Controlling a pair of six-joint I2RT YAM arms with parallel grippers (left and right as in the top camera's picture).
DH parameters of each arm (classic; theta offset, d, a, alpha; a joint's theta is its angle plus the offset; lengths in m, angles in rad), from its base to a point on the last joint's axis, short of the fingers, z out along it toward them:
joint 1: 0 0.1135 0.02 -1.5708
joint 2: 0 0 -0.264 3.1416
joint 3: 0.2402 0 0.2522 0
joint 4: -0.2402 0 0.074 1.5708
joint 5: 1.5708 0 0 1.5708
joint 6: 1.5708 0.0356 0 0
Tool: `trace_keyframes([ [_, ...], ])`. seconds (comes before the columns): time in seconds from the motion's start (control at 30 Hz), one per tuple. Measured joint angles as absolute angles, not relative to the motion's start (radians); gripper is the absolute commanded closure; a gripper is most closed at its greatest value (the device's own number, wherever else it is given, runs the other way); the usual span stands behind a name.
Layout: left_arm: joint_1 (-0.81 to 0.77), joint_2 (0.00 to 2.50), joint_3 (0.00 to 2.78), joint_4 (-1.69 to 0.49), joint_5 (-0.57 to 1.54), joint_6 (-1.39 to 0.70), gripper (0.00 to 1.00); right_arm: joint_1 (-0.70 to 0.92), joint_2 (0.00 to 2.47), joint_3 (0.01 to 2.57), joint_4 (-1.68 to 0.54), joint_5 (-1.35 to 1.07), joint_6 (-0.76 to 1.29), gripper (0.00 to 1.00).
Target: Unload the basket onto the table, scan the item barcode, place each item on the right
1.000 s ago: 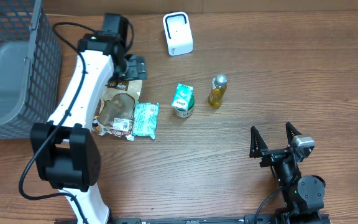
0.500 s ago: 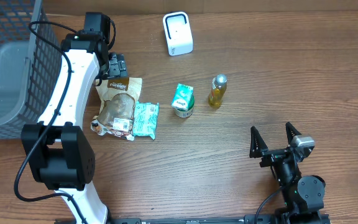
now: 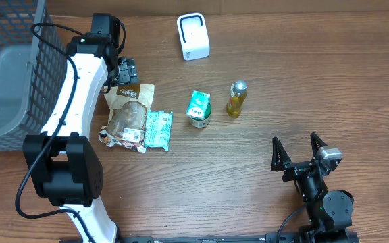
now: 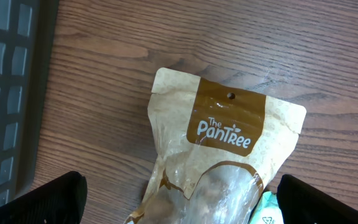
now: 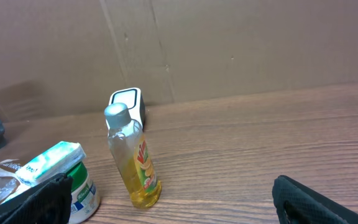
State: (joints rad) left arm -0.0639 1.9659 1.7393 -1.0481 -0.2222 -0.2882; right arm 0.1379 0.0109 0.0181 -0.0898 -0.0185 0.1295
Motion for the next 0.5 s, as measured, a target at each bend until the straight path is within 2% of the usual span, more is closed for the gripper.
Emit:
trace_keyframes([
  [0.5,-0.064,1.966,1.739,-1.048,-0.222,-0.288,0.00,0.138,0.011,0.018,-0.090,-0.019,0.130,0.00],
])
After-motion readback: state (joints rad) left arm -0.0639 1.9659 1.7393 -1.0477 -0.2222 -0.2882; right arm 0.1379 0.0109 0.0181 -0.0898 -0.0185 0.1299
